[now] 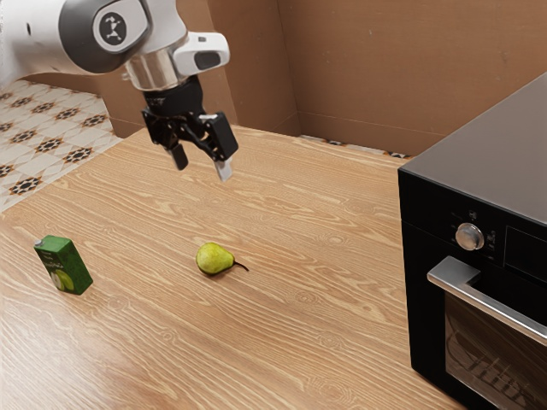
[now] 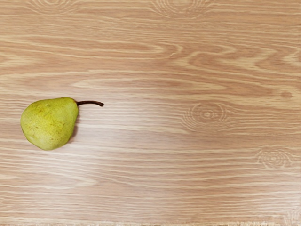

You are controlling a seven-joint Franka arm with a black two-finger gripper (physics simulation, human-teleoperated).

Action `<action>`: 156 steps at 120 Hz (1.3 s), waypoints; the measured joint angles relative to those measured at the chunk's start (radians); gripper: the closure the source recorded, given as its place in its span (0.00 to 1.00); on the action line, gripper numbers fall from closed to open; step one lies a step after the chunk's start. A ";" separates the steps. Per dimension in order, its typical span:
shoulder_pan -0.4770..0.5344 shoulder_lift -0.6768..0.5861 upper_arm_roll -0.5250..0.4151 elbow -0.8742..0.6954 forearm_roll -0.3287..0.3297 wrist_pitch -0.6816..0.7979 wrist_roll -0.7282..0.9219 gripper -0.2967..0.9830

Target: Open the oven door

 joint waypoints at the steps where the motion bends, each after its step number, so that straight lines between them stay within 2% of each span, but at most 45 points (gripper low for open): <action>1: 0.000 0.000 0.000 0.000 0.000 -0.001 0.001 0.23; 17: 0.007 0.001 0.003 0.003 -0.011 -0.014 0.018 0.23; 25: 0.006 -0.095 0.003 0.078 -0.017 -0.024 0.048 0.23; 33: 0.110 -0.271 -0.140 0.106 -0.067 -0.055 0.179 0.23; 40: 0.001 -0.372 -0.281 0.076 -0.073 -0.075 0.287 0.23; 47: -0.051 -0.485 -0.375 -0.076 -0.098 -0.042 0.398 0.23; 59: -0.088 -0.521 -0.539 -0.232 -0.132 0.066 0.591 0.23; 81: -0.095 -0.504 -0.662 -0.319 -0.171 0.224 0.902 0.23; 101: -0.091 -0.433 -0.761 -0.320 -0.151 0.303 1.096 0.23; 122: -0.092 -0.319 -0.821 -0.285 -0.023 0.349 1.185 0.23; 156: -0.097 -0.134 -0.848 -0.190 0.122 0.375 1.230 0.23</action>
